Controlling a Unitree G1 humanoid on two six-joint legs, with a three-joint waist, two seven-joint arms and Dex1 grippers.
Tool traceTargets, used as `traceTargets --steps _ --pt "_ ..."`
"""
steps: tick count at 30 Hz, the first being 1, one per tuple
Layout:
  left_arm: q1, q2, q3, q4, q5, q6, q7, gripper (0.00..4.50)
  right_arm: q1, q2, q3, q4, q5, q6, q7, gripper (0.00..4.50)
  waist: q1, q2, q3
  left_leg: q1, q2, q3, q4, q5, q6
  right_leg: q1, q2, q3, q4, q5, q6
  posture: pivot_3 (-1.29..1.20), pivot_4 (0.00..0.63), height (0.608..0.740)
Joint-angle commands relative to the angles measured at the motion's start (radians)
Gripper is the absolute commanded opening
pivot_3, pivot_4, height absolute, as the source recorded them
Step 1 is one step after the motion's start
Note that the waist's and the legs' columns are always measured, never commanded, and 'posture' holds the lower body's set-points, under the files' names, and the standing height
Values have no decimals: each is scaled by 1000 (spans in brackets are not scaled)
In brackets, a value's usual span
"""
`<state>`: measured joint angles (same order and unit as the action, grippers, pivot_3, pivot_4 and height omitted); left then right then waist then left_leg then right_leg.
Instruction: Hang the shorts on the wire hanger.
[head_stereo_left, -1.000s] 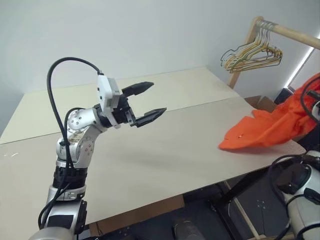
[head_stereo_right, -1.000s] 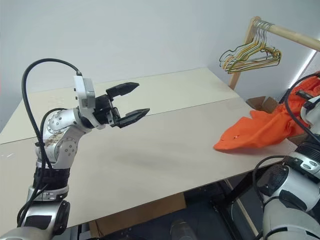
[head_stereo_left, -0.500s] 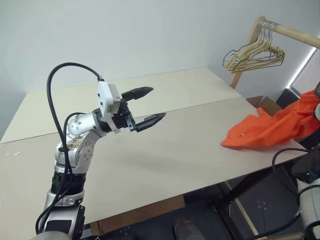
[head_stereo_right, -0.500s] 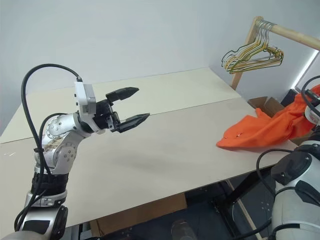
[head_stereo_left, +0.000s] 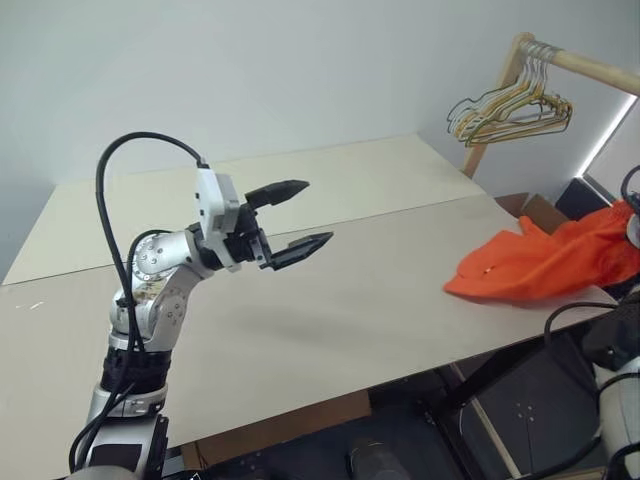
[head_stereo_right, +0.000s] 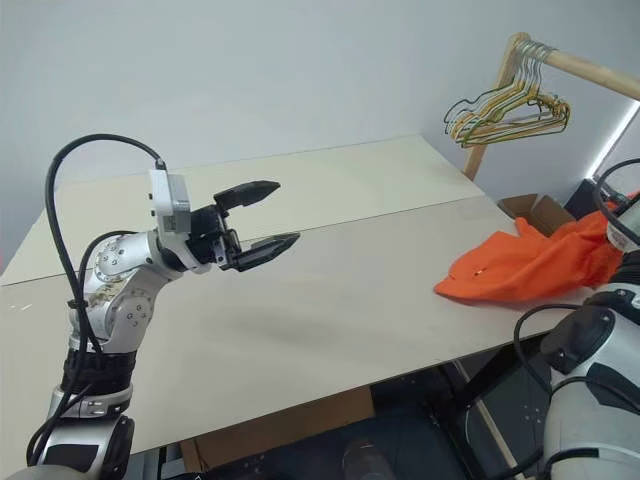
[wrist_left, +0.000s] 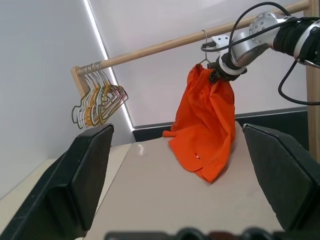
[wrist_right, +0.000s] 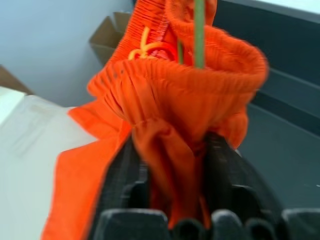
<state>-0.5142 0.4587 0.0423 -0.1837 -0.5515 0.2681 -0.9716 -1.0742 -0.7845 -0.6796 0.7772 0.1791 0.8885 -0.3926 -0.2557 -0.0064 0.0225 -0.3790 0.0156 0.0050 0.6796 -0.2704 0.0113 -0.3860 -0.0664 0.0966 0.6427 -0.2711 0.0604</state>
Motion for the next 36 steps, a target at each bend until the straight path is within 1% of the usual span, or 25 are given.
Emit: traceTargets --steps 1,3,5,11,14,17,20,26,29,33,36 --pt "-12 11 3 -30 -4 -1 4 4500 -12 18 -23 -110 13 -22 -65 3116 1 0 0 0 0 0 0 0 0 0 0 0 0 0 0 -182 0 740" --pt "-13 14 4 -30 -4 1 5 4500 1 32 -15 -159 4 -21 -87 3875 1 0 0 0 0 0 0 0 0 0 0 0 0 0 0 -180 0 740" --pt "-12 16 7 -33 -8 3 6 4500 19 46 3 -217 -10 -12 -101 4484 3 0 0 0 0 0 0 0 0 0 0 0 0 0 0 -180 0 740" --pt "-12 18 3 -29 -6 0 6 4500 64 86 70 -374 -61 -13 -141 4484 13 0 0 0 -1 0 0 0 0 0 -1 0 1 0 1 -186 0 740" --pt "-15 15 2 -30 -10 3 6 4500 89 104 126 -460 -121 -40 -171 4484 17 0 0 0 -1 0 0 0 0 0 -2 0 1 0 1 -186 0 740" --pt "-16 19 1 -30 -19 11 -2 4500 132 92 209 -535 -213 -112 -191 4484 22 0 0 0 -1 0 0 0 0 0 -2 0 1 0 1 -184 0 740" --pt "-16 20 7 -30 -23 11 -4 4500 153 83 267 -575 -284 -174 -202 4484 23 0 0 0 -2 0 0 0 0 0 -3 0 1 0 2 -182 0 740" --pt "-10 19 14 -35 -21 6 -3 4500 172 65 377 -558 -395 -322 -174 4484 23 0 0 0 -2 0 0 0 0 0 -3 0 0 0 2 -172 0 740" --pt "-4 28 20 -42 -16 12 4 4500 185 64 451 -572 -441 -378 -124 4484 23 0 0 0 -2 0 0 0 0 0 -3 0 1 0 2 -162 0 740" --pt "47 54 56 -83 -41 5 -11 4500 220 73 533 -619 -428 -455 50 4484 20 0 0 1 -2 0 0 0 0 0 -2 0 1 0 2 -151 0 740" --pt "81 71 81 -106 -53 12 2 4500 242 68 580 -656 -439 -499 149 4484 24 0 0 1 -2 0 0 0 0 0 -3 0 1 0 2 -145 0 740"
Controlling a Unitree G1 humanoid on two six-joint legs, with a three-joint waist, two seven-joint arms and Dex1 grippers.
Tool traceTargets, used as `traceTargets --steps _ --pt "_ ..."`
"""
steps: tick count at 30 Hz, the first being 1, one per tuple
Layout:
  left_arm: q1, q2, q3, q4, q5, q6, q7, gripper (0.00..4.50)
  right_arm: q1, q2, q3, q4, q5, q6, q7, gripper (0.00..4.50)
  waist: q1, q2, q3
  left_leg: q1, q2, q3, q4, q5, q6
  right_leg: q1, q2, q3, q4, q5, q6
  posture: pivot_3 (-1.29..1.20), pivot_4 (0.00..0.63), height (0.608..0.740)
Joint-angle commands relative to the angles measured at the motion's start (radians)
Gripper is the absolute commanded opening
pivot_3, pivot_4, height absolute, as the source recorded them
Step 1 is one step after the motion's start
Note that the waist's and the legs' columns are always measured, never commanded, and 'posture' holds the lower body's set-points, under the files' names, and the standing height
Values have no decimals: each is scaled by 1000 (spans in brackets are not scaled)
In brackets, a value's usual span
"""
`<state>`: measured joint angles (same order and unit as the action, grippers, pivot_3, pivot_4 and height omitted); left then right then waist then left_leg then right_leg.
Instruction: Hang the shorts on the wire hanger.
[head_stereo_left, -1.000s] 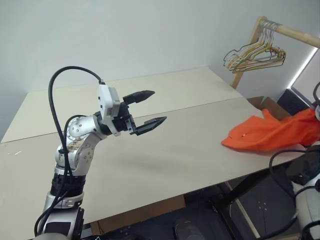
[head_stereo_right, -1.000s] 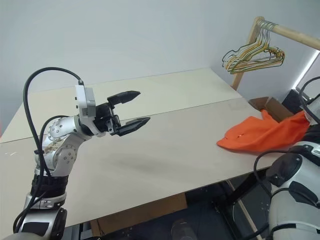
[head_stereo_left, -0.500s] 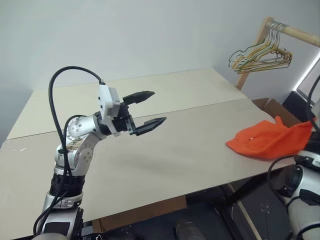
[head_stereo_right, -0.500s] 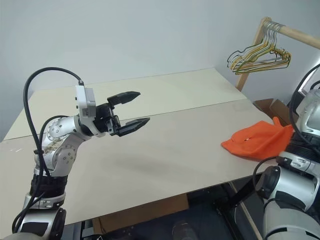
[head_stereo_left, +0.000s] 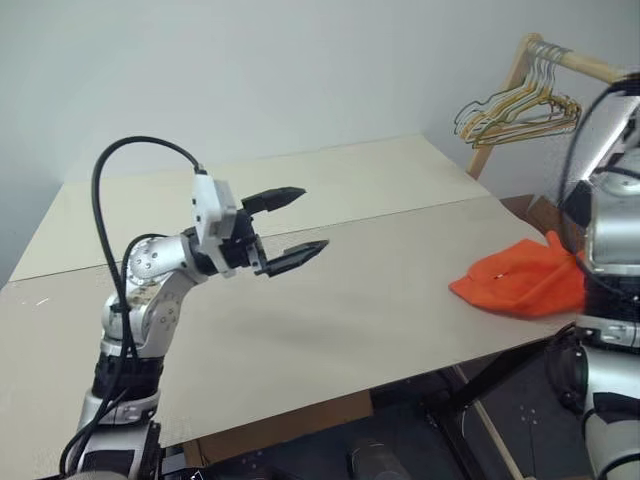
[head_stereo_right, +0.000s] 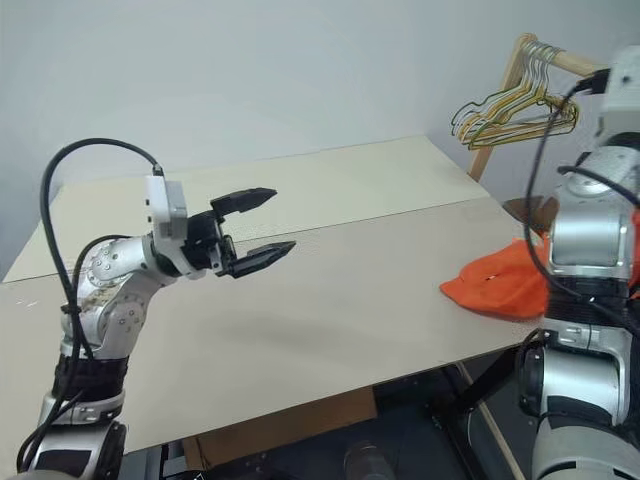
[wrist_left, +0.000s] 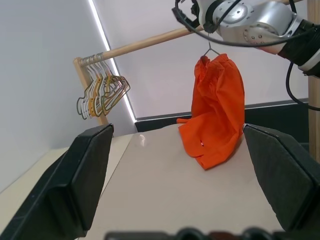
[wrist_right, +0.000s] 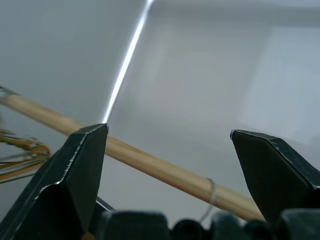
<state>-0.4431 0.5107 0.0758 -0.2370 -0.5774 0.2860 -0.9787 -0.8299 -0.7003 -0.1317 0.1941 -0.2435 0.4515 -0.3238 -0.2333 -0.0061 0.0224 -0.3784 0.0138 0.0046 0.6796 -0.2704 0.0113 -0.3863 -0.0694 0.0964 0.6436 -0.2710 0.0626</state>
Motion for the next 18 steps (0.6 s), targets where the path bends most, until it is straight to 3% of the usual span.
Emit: traceTargets --steps 1,7,18 --pt "18 23 51 -57 -26 -9 13 4500 5 -20 40 -84 -16 -86 108 4484 3 0 0 0 0 0 0 0 0 0 0 0 0 0 0 -142 0 740" --pt "99 100 92 -100 -9 14 37 4500 77 -8 109 -204 144 -171 504 4484 21 -1 0 0 -1 -1 0 0 0 0 -1 -1 0 0 1 -86 0 740" --pt "280 159 157 -201 -38 89 102 4500 297 -15 247 -327 201 -259 884 4484 121 -4 1 1 -1 -1 1 0 0 0 -1 -2 3 0 0 35 0 740"
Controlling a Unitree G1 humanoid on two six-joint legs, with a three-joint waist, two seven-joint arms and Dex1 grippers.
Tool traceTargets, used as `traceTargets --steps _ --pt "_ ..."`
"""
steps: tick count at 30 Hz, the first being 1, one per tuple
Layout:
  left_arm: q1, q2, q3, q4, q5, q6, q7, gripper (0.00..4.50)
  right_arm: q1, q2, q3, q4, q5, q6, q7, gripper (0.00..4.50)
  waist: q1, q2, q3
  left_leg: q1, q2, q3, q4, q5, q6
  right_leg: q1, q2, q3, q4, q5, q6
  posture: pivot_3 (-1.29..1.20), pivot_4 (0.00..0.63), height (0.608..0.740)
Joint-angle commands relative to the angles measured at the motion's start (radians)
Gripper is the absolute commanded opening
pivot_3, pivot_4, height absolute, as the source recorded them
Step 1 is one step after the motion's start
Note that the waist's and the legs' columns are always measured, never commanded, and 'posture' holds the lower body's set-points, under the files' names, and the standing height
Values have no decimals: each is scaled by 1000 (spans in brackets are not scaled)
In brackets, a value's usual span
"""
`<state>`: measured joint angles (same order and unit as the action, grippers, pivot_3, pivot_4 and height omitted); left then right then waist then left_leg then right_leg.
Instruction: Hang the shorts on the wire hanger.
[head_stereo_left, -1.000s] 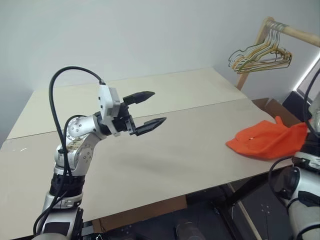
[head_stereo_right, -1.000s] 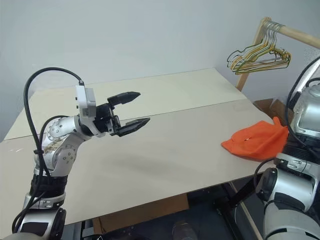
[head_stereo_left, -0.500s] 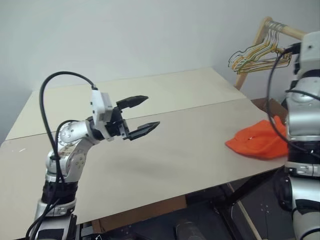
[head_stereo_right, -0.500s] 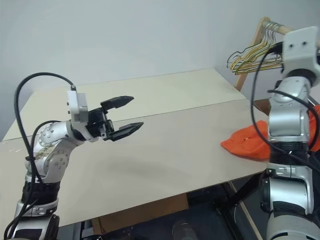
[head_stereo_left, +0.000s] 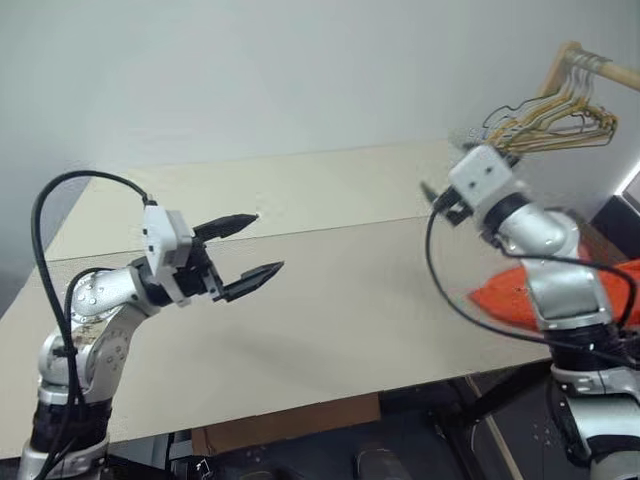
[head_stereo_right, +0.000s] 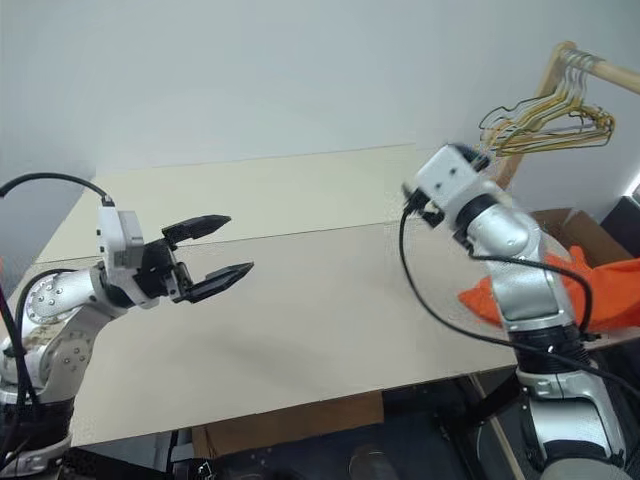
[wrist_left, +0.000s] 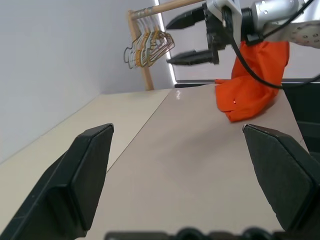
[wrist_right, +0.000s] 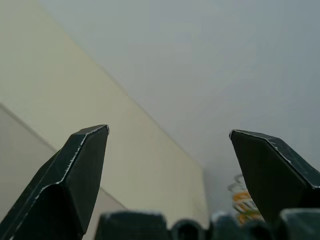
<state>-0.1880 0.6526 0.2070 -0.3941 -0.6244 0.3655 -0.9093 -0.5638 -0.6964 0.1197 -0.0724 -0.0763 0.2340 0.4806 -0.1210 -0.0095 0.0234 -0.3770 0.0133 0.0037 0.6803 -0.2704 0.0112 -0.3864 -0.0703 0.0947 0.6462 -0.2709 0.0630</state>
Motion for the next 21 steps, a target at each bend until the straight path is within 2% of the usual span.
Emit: traceTargets --steps 1,9,21 --pt "38 19 26 -48 18 9 41 4500 48 -16 -11 -71 55 -36 106 4484 24 -1 0 0 0 0 0 0 0 0 0 0 0 0 0 35 0 740" --pt "167 62 35 -81 65 13 65 4500 123 -71 -3 -97 122 -67 326 4484 101 -5 2 4 1 3 1 1 -1 2 2 0 1 1 -2 73 0 740" --pt "191 48 -8 -96 88 -7 66 4500 138 -50 22 -69 76 -120 354 4484 132 -8 2 5 3 10 1 1 -1 1 6 0 1 2 -4 82 0 740"
